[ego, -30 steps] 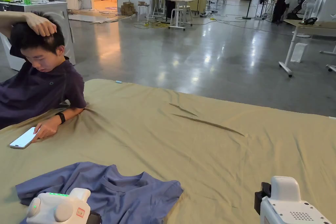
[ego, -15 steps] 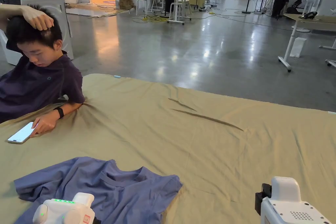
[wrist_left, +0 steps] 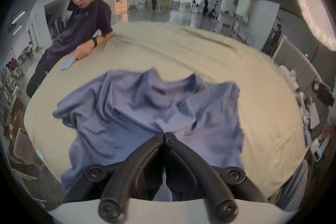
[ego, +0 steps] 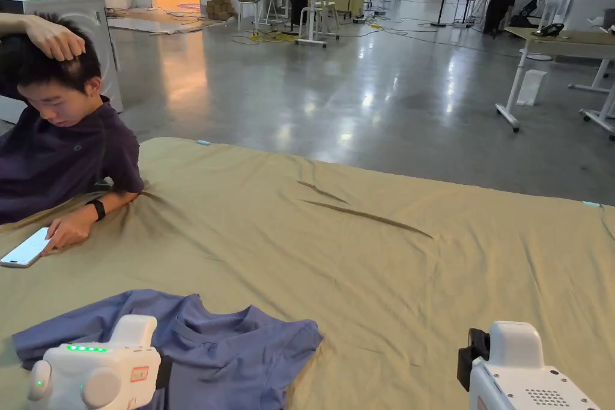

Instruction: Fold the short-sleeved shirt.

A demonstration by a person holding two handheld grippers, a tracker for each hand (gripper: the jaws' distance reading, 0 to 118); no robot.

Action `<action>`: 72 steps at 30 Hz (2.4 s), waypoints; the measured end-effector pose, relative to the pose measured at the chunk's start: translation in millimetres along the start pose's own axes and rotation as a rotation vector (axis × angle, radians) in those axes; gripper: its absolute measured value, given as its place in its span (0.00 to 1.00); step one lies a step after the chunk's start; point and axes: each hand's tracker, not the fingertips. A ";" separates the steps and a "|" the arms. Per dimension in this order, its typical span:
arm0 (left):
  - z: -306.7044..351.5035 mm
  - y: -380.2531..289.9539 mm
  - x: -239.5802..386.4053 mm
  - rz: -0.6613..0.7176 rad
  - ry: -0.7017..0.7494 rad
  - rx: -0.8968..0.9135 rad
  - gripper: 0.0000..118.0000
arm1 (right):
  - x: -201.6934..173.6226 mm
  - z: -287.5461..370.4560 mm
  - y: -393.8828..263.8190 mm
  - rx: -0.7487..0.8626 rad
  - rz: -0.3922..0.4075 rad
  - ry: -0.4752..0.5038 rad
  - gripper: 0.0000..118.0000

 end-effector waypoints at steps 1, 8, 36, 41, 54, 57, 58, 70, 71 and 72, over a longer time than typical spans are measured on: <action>6.2 6.2 3.6 0.014 -0.021 0.036 0.02 | 1.7 2.0 1.6 0.008 -0.002 0.000 0.00; 55.2 62.9 51.8 -0.049 -0.106 0.222 0.02 | 20.1 21.4 17.2 0.091 -0.028 -0.029 0.00; 34.2 138.3 404.1 -0.404 -0.574 0.182 0.02 | 147.3 93.8 34.7 0.199 -0.075 -0.296 0.00; 1.0 85.9 426.4 -0.467 -0.571 0.075 0.02 | 163.7 97.4 24.1 0.164 -0.089 -0.322 0.00; 12.9 67.5 363.9 -0.325 -0.578 0.122 0.31 | 162.4 92.3 28.4 0.152 -0.186 -0.258 0.00; 31.7 80.6 331.2 -0.226 -0.544 0.214 0.33 | 154.6 91.8 35.6 0.173 -0.191 -0.224 0.00; 37.9 83.5 319.6 -0.200 -0.530 0.246 0.33 | 150.7 91.3 37.9 0.180 -0.185 -0.225 0.00; 84.0 65.5 202.3 -0.103 -0.227 0.496 0.29 | 98.1 83.8 49.8 0.242 -0.018 -0.165 0.00; 86.2 61.2 196.9 -0.105 -0.216 0.509 0.23 | 94.5 82.5 49.3 0.243 -0.012 -0.159 0.00; 88.8 55.9 191.7 -0.113 -0.197 0.519 0.14 | 91.0 81.8 48.2 0.246 -0.010 -0.158 0.00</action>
